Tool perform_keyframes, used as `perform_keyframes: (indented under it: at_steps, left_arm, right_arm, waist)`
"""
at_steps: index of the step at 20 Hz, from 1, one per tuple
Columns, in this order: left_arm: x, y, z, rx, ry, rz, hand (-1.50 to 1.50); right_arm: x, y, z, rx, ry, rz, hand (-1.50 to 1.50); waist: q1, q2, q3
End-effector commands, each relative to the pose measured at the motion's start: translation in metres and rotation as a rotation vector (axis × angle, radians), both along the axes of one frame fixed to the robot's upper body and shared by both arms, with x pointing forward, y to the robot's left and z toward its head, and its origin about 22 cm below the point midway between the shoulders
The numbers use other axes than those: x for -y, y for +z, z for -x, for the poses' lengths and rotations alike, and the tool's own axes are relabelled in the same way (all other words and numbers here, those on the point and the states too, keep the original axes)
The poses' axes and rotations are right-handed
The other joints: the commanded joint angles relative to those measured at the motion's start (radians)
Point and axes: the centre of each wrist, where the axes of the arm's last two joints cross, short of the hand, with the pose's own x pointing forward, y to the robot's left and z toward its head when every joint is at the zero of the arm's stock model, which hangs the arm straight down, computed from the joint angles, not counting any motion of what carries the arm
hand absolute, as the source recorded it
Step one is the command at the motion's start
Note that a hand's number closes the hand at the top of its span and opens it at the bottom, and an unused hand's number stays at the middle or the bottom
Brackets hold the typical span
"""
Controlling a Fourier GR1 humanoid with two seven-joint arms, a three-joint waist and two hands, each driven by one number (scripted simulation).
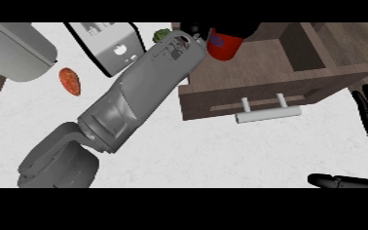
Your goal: Pick up the can, place it into the drawer and close the drawer
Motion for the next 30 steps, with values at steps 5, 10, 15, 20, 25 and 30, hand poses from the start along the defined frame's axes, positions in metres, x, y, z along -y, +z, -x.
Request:
perform_keyframes:
  at_steps: [5, 10, 15, 20, 25, 30]
  left_arm:
    - [-0.005, -0.010, -0.002, 0.017, 0.077, 0.003, -1.50]
    - [-0.001, -0.011, 0.002, 0.004, 0.085, 0.030, -1.50]
    - [0.001, -0.008, 0.003, -0.003, 0.112, 0.075, -1.50]
    - [0.005, -0.003, 0.006, -0.008, 0.090, 0.130, -1.50]
    - [0.008, 0.001, 0.009, 0.016, 0.070, 0.194, -1.50]
    - [0.017, 0.020, 0.010, 0.036, 0.076, 0.196, -1.50]
  right_arm:
    - [-0.006, 0.013, 0.000, 0.008, 0.028, 0.009, -1.50]
    - [0.002, 0.019, 0.003, 0.039, 0.002, 0.022, -1.50]
    - [-0.001, 0.031, 0.017, 0.107, -0.021, 0.205, -1.50]
    - [-0.014, 0.041, 0.009, 0.155, 0.002, 0.343, -1.50]
    - [-0.020, 0.054, 0.002, 0.206, 0.001, 0.489, -1.50]
    - [-0.037, 0.045, -0.001, 0.184, -0.040, 0.669, -1.50]
  waist:
    - [-0.015, 0.004, -0.001]
    - [-0.006, -0.002, -0.001]
    - [-0.010, -0.004, -0.001]
    - [-0.008, 0.004, -0.001]
    - [0.018, -0.002, -0.002]
    - [0.066, -0.016, -0.003]
